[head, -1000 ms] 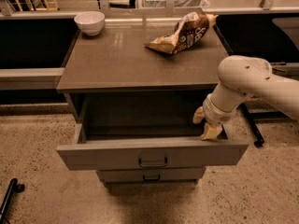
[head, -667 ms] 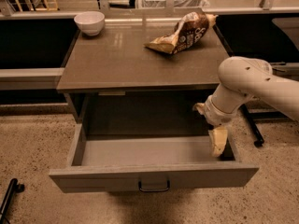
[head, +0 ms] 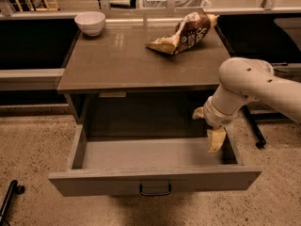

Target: Open top drawer

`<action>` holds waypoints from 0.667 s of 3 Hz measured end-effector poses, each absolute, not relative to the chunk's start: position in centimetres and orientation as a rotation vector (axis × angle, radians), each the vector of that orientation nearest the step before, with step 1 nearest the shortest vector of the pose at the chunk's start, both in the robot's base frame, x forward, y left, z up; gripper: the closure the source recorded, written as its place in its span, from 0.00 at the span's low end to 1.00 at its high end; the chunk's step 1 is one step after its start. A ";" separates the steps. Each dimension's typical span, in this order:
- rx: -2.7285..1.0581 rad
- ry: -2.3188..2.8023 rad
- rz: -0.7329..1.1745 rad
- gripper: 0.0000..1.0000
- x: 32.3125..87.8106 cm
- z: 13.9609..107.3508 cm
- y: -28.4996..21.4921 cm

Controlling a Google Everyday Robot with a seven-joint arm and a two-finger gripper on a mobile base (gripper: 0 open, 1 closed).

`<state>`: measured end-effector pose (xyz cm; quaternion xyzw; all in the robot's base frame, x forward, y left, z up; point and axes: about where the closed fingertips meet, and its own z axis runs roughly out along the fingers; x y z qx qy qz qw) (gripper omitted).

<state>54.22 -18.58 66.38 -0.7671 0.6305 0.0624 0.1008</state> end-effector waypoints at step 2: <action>-2.270 1.831 0.125 0.68 53.1 66.0 -16.7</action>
Offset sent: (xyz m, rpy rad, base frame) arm -0.0220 0.0299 -0.0091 -0.0494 -0.0680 0.0220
